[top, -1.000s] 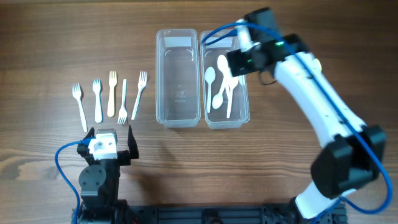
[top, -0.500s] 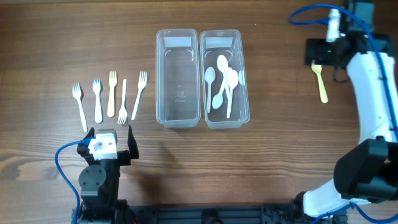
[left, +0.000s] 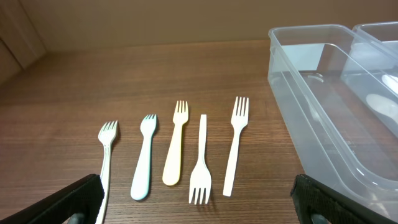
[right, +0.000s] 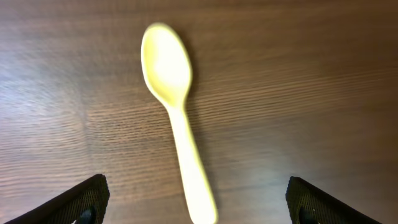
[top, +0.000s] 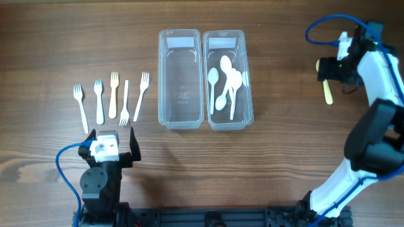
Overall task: Pack container
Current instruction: 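Grasp the yellow spoon with the right gripper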
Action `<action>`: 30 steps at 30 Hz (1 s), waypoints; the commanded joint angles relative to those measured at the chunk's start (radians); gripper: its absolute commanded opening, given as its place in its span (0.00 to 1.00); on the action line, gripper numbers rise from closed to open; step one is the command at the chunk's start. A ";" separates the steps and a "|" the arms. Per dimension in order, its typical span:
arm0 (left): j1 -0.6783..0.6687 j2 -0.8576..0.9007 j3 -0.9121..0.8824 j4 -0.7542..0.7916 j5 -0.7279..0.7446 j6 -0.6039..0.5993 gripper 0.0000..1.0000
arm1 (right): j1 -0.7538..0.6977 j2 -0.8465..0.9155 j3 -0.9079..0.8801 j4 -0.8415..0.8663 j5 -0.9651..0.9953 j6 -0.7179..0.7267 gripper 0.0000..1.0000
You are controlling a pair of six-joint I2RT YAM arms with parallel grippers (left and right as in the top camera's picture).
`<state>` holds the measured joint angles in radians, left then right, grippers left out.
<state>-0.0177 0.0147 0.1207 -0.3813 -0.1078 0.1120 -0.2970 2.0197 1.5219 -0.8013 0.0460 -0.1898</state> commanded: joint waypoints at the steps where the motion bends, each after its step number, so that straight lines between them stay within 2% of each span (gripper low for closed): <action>1: -0.003 -0.006 -0.005 0.000 0.002 0.013 1.00 | 0.002 0.072 -0.011 0.017 -0.032 -0.021 0.91; 5: -0.003 -0.006 -0.005 0.000 0.002 0.013 1.00 | 0.002 0.118 -0.011 0.037 -0.033 -0.021 0.91; 9: -0.003 -0.006 -0.005 0.000 0.002 0.012 1.00 | 0.002 0.134 -0.011 0.058 -0.058 -0.020 0.82; 13: -0.003 -0.006 -0.005 0.000 0.002 0.012 1.00 | 0.002 0.137 -0.012 0.072 -0.067 -0.019 0.78; 15: -0.003 -0.006 -0.005 0.000 0.002 0.013 1.00 | 0.002 0.137 -0.012 0.072 -0.067 -0.019 0.67; 17: -0.003 -0.006 -0.005 0.000 0.002 0.013 1.00 | 0.002 0.137 -0.012 0.071 -0.067 -0.016 0.48; 20: -0.003 -0.006 -0.005 0.000 0.002 0.013 1.00 | 0.002 0.137 -0.012 0.067 -0.067 -0.014 0.27; 24: -0.003 -0.006 -0.005 0.000 0.002 0.012 1.00 | 0.002 0.137 -0.012 0.064 -0.066 0.010 0.04; 30: -0.003 -0.006 -0.005 0.000 0.002 0.012 1.00 | 0.008 0.130 0.011 0.031 -0.087 0.040 0.04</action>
<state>-0.0177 0.0147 0.1207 -0.3813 -0.1074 0.1120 -0.2970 2.1376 1.5124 -0.7422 -0.0013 -0.1833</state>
